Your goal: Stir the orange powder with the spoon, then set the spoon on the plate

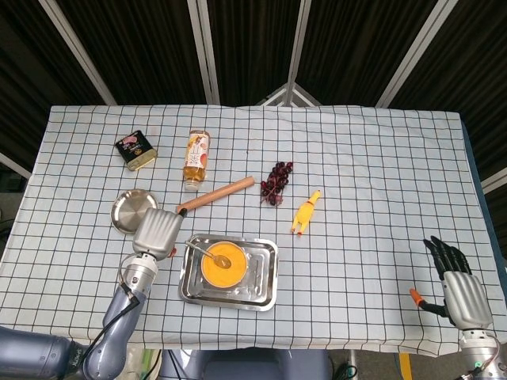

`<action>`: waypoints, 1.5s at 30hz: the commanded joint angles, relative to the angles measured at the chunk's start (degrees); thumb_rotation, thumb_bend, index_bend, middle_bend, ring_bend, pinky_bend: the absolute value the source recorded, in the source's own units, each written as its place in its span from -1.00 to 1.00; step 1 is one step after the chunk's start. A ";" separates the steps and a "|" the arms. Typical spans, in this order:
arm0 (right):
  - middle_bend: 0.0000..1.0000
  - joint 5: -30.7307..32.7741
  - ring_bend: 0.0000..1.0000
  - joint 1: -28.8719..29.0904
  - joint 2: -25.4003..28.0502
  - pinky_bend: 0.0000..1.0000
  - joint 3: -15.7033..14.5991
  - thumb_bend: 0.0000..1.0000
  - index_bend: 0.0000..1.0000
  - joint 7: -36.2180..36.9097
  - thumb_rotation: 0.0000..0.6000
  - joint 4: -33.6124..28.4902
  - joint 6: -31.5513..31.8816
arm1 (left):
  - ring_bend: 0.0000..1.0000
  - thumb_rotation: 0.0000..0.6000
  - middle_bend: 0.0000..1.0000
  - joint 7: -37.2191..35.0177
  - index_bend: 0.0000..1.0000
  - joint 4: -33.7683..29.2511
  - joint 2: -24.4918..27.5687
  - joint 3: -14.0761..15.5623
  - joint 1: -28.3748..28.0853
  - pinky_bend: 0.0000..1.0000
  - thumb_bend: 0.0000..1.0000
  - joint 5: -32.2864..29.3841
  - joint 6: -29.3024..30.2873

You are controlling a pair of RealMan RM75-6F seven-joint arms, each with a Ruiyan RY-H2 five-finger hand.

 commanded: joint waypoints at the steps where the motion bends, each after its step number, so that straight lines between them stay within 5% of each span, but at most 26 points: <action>1: -1.00 0.11 -1.00 0.00 0.04 -1.00 0.05 -0.37 -1.00 0.11 1.00 -0.01 -0.04 | 1.00 1.00 1.00 0.53 -0.04 0.64 -0.40 0.13 -0.58 1.00 -0.39 -3.21 -0.30; 20: -1.00 -0.10 -1.00 0.05 0.10 -1.00 0.00 -0.37 -1.00 0.50 1.00 -0.09 -0.13 | 1.00 1.00 1.00 2.50 0.05 3.24 -5.85 0.47 -5.25 1.00 -0.15 -9.62 -0.39; 45: -1.00 -0.07 -1.00 0.05 0.35 -1.00 -0.14 -0.37 -1.00 1.00 1.00 -0.46 -0.40 | 1.00 1.00 1.00 4.53 0.01 9.34 -10.58 0.25 -9.17 1.00 -0.12 -12.85 1.69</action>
